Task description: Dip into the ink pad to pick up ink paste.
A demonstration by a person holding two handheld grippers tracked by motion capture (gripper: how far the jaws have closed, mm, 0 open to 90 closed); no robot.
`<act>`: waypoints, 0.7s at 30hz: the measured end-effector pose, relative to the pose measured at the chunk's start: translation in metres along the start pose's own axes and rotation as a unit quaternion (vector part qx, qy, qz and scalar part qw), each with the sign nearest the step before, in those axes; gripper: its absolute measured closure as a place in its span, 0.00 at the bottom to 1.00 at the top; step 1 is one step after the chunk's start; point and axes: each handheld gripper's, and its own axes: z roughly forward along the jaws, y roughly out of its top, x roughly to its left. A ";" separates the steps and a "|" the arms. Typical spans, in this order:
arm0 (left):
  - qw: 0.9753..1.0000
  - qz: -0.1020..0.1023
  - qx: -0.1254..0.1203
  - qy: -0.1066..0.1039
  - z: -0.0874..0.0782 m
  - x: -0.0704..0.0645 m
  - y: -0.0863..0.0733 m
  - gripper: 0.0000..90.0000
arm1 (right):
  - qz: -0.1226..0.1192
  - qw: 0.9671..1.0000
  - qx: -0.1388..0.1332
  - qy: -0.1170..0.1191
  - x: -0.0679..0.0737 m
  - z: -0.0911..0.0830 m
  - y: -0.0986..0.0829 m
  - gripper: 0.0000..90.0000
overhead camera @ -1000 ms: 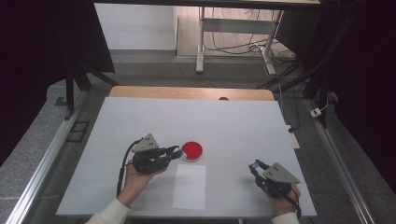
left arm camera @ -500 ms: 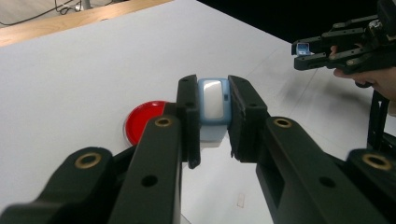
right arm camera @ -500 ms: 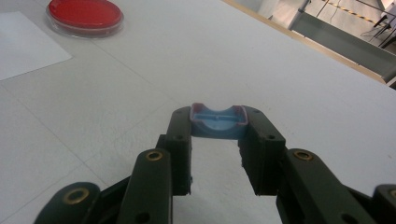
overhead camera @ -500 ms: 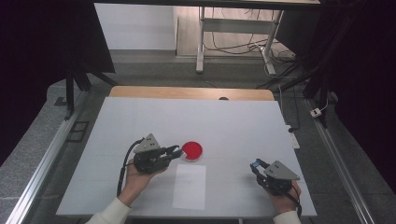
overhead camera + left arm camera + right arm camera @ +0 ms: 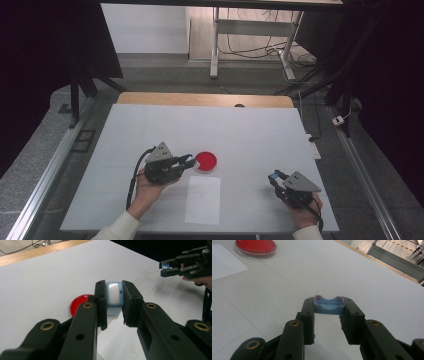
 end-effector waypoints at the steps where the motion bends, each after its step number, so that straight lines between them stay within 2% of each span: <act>1: 1.000 0.001 0.001 0.000 0.001 0.000 0.000 0.84 | 0.000 1.000 0.001 0.000 0.000 0.000 0.000 0.72; 11: 1.000 0.008 0.004 -0.002 0.010 0.006 0.008 0.84 | 0.000 1.000 0.003 -0.008 0.000 -0.004 -0.004 0.72; 15: 1.000 0.016 0.009 0.002 0.015 0.007 0.010 0.84 | 0.002 1.000 0.006 -0.011 -0.001 -0.007 -0.006 0.72; 21: 1.000 0.017 0.009 0.004 0.016 0.009 0.011 0.84 | 0.005 1.000 0.004 -0.011 -0.002 -0.007 -0.008 0.72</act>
